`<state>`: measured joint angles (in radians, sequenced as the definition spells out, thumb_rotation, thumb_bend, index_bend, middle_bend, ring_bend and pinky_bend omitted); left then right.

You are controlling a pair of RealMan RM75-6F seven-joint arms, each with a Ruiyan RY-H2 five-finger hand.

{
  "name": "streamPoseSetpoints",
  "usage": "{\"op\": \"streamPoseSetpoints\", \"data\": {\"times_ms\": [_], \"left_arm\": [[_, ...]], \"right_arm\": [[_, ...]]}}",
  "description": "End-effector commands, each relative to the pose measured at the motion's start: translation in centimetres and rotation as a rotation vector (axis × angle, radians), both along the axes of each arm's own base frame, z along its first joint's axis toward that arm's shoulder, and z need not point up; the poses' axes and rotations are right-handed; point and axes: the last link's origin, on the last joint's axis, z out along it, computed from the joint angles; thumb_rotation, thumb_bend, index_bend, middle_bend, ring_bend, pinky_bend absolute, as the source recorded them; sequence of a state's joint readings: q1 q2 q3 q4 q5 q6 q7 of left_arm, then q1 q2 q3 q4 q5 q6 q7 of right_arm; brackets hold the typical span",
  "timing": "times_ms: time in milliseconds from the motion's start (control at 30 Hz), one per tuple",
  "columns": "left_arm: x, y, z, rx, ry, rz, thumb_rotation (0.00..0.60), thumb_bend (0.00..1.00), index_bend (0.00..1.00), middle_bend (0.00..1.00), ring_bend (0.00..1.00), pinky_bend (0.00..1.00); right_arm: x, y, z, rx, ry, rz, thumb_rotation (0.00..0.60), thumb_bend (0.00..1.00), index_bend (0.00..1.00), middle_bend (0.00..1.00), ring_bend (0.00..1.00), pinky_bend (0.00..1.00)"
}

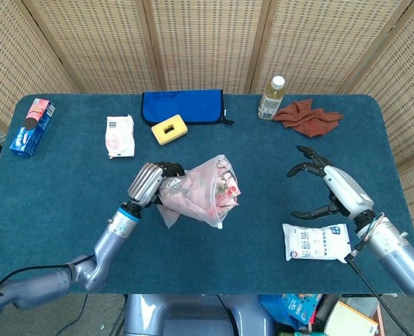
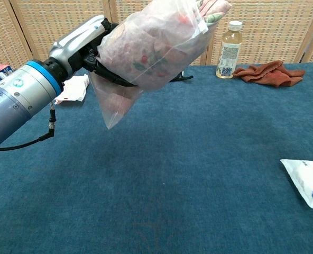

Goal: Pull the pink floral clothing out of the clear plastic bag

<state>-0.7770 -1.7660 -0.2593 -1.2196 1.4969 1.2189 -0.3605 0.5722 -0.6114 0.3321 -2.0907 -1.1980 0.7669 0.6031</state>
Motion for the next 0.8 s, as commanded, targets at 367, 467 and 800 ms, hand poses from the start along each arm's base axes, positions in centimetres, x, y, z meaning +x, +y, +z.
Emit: {"op": "streamPoseSetpoints", "data": {"times_ms": [367, 467, 800], "left_arm": [[3.3, -0.3, -2.2, 0.001, -0.054, 0.008, 0.6, 0.13, 0.66, 0.57, 0.55, 0.55], [3.9, -0.4, -2.6, -0.001, -0.058, 0.009, 0.6, 0.13, 0.66, 0.57, 0.55, 0.55], [5.1, -0.3, -3.3, -0.008, -0.075, 0.015, 0.6, 0.13, 0.66, 0.57, 0.55, 0.55]], "right_arm": [[5.6, -0.9, -1.8, 0.114, -0.077, -0.018, 0.6, 0.0, 0.34, 0.0, 0.0, 0.0], [5.9, -1.0, -2.1, 0.118, -0.079, -0.024, 0.6, 0.0, 0.34, 0.0, 0.0, 0.0], [6.6, -1.0, -3.3, 0.144, -0.101, -0.022, 0.6, 0.0, 0.34, 0.0, 0.0, 0.0]]}}
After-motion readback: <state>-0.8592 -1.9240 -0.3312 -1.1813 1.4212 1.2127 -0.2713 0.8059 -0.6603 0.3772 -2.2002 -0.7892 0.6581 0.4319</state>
